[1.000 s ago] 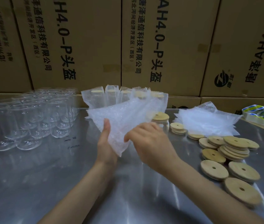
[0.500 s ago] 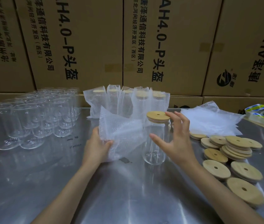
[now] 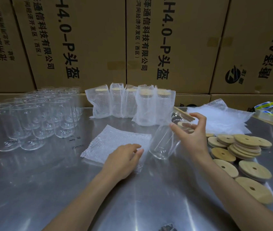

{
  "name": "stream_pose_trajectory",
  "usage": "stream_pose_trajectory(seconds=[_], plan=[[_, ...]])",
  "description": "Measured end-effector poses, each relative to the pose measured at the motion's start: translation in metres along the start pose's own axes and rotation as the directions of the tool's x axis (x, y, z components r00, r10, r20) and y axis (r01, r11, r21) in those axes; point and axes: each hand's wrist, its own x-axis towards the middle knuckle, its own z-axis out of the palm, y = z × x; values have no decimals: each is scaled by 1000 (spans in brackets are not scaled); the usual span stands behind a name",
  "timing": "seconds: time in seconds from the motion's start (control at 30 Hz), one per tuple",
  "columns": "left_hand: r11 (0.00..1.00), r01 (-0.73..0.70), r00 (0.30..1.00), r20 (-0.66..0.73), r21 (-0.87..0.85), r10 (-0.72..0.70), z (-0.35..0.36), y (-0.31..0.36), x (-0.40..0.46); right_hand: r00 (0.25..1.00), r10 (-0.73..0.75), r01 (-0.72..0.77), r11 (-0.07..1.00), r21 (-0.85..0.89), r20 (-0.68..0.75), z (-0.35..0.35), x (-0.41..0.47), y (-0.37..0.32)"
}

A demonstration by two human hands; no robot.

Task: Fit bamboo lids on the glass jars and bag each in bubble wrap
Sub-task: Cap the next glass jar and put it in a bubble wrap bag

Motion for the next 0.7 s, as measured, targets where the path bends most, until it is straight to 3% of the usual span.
stream_pose_trajectory(seconds=[0.13, 0.27, 0.53, 0.7], plan=[[992, 101, 992, -86, 80, -94, -7, -2, -1, 948, 316, -308, 899, 311, 24, -6, 7, 4], [983, 131, 989, -87, 132, -120, -9, 0, -3, 842, 499, -538, 753, 379, 203, -5, 8, 8], [951, 266, 949, -129, -159, -287, -17, -3, -4, 733, 540, -676, 648, 352, 414, 2, 3, 7], [955, 215, 954, -166, -203, -250, -17, -9, -1, 705, 519, -689, 662, 296, 483, 3, -1, 5]])
